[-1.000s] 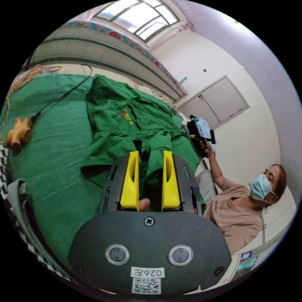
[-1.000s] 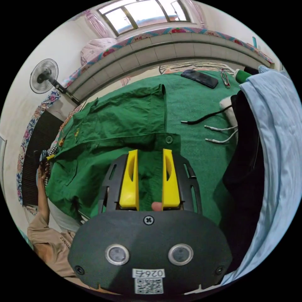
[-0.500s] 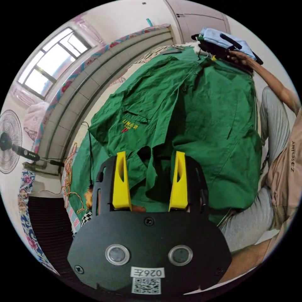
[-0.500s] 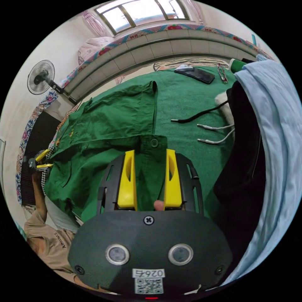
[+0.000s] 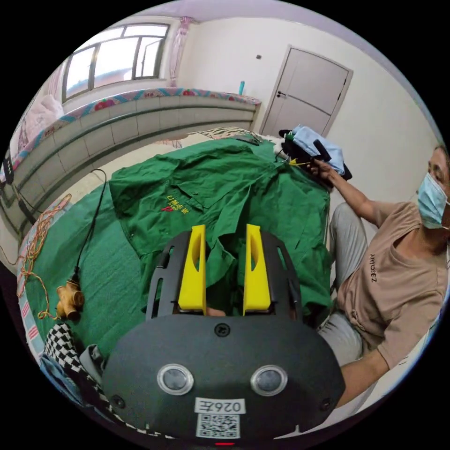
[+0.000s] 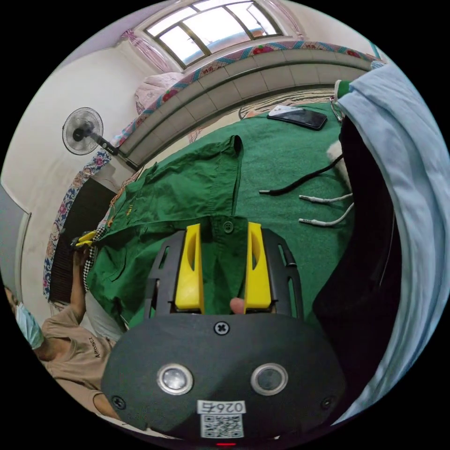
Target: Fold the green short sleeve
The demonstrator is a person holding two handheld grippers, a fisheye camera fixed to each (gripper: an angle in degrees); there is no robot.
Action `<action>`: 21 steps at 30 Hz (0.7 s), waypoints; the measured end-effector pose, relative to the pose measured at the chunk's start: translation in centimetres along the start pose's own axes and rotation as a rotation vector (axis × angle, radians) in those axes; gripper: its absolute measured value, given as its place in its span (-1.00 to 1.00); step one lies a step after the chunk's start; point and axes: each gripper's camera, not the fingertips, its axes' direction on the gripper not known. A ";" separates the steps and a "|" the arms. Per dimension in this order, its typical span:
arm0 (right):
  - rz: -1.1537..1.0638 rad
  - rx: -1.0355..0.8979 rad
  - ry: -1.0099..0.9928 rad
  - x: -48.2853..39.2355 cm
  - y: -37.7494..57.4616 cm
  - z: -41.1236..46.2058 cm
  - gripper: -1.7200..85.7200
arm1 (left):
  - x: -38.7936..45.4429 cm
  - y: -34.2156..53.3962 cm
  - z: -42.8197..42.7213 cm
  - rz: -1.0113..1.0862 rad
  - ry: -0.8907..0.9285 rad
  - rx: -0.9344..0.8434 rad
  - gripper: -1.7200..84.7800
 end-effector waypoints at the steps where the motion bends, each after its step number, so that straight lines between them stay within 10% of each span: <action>1: 0.000 -0.008 -0.012 0.3 -0.3 0.3 -0.69 | -0.3 -0.2 1.4 0.008 -0.024 -0.058 -0.58; 7: -0.074 -0.179 0.033 -0.1 -2.0 2.5 -0.96 | -1.3 -1.8 7.1 0.113 0.056 -0.393 -0.90; 15: -0.549 -0.145 -0.394 -5.4 -1.2 -4.0 -0.99 | -2.0 0.6 0.6 0.338 0.336 -0.263 -0.95; 21: -0.013 -0.031 -0.197 1.8 -6.4 0.2 -1.00 | -16.5 2.7 4.7 -0.431 0.527 0.015 -0.90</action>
